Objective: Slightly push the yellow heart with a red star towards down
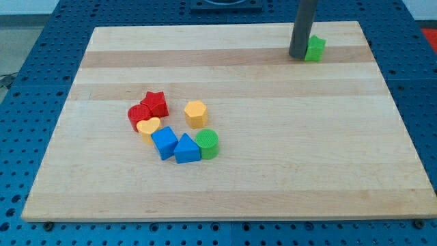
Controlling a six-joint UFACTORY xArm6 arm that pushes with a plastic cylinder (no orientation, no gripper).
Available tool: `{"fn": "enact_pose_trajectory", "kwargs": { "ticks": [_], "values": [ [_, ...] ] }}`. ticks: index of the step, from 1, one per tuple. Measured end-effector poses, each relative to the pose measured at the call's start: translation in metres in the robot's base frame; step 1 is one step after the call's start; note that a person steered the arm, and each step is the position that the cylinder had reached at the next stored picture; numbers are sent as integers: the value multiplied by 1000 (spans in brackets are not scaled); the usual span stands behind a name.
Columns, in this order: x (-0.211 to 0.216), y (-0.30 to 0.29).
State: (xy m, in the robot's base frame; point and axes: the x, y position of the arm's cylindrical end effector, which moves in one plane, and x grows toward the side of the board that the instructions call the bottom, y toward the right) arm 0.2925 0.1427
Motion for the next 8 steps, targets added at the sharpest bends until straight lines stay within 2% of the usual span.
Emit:
{"fn": "enact_pose_trajectory", "kwargs": {
  "ticks": [2, 3, 5, 6, 7, 8],
  "values": [
    [-2, 16],
    [12, -32],
    [74, -167],
    [74, -170],
    [80, -251],
    [79, -256]
  ]
}}
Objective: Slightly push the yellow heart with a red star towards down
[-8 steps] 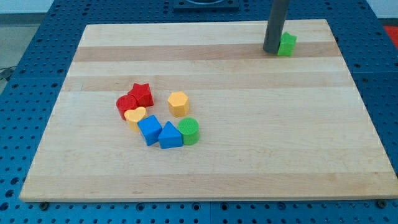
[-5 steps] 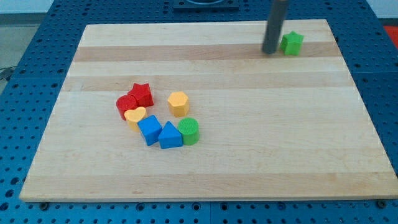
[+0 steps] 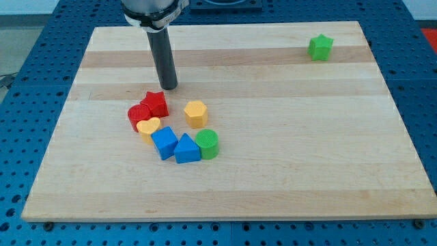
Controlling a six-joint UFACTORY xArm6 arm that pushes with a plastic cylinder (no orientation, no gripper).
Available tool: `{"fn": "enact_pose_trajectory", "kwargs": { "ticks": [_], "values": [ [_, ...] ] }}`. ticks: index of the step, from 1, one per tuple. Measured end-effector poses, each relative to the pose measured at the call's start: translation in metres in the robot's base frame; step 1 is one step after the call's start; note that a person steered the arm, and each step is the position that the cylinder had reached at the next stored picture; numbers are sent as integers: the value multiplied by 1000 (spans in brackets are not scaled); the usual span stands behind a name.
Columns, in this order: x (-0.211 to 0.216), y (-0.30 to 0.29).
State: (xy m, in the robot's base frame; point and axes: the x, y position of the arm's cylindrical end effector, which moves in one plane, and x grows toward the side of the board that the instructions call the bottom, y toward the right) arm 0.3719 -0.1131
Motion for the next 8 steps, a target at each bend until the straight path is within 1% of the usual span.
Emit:
{"fn": "enact_pose_trajectory", "kwargs": {
  "ticks": [1, 2, 3, 4, 5, 6, 7, 8],
  "values": [
    [4, -10],
    [21, -18],
    [62, -21],
    [76, -22],
    [115, -40],
    [121, -43],
    [57, -43],
    [56, -42]
  ]
}}
